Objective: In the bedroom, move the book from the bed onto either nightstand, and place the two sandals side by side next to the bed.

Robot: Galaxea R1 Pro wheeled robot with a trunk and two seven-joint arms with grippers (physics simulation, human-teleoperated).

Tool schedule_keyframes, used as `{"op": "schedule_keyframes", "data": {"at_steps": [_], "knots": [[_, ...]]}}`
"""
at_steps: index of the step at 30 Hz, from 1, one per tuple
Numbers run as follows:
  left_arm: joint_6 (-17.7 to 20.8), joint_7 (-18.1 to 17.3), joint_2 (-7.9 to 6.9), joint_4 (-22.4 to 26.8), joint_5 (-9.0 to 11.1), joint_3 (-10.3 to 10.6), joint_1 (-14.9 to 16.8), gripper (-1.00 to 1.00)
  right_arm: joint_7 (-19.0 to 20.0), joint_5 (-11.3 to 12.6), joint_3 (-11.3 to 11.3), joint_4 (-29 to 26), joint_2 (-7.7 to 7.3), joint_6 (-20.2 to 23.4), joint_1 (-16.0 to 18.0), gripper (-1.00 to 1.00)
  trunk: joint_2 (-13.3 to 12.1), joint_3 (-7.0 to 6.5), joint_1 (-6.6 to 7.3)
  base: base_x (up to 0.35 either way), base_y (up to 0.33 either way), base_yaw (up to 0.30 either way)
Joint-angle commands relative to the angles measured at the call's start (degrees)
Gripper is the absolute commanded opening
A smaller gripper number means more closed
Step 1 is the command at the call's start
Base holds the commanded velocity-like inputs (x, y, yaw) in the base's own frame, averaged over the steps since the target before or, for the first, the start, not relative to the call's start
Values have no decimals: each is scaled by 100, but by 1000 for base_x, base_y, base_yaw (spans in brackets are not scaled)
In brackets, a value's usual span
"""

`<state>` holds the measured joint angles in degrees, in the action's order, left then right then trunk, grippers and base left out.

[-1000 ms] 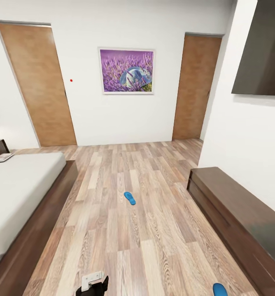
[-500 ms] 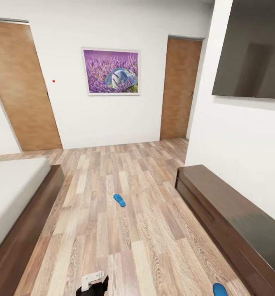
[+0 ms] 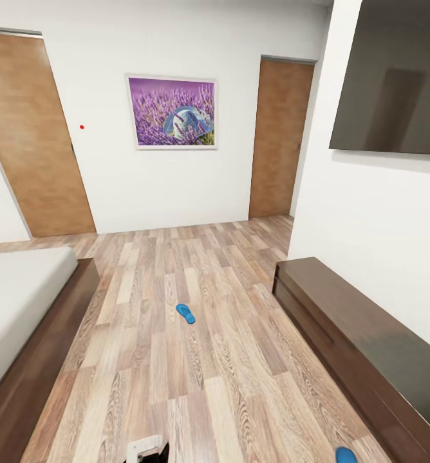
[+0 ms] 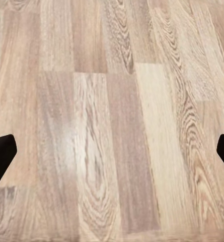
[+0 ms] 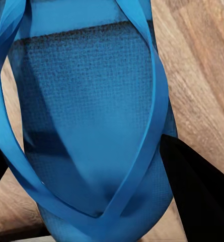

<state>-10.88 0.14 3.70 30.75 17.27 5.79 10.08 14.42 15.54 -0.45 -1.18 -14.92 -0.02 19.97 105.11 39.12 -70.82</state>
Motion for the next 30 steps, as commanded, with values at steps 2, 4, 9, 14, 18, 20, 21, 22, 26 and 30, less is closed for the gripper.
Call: {"op": "schedule_keyframes", "data": {"at_steps": [2,4,9,14,18,20,21,22,26,30], "knots": [[-22,-3,-5,-70,59,25,-48,100,20,96,-6,70,-2,-66,4,-100,2,5,1,0,0,0],[-12,-13,-7,-135,58,9,-49,100,21,155,-10,135,-2,-132,4,-100,2,5,1,0,0,0],[-4,-26,-10,-256,54,-12,-50,100,18,304,-9,299,-2,-296,3,-100,2,5,1,5,2,0],[2,-30,-10,-275,56,-23,-50,100,17,456,-8,464,-2,-459,2,-100,2,5,1,148,78,0],[6,-30,-17,-279,57,-27,-50,100,17,582,-8,527,-4,-590,2,-100,2,5,1,260,128,0],[6,-31,-18,-279,57,-30,-50,100,17,647,-10,527,-3,-656,3,-100,2,5,1,297,107,0],[6,-31,-18,-280,57,-32,-50,100,17,680,-9,529,-3,-688,4,-100,2,5,1,310,91,0],[7,-31,-18,-282,57,-32,-50,100,17,712,-9,529,-3,-721,5,-100,2,5,1,313,88,0],[7,-31,-19,-282,57,-34,-50,100,17,842,-8,529,-2,-852,5,-100,2,5,1,318,82,0],[7,-27,-19,-287,57,-34,-50,100,17,970,-9,525,-2,-904,3,-100,2,5,1,321,77,0]]}}
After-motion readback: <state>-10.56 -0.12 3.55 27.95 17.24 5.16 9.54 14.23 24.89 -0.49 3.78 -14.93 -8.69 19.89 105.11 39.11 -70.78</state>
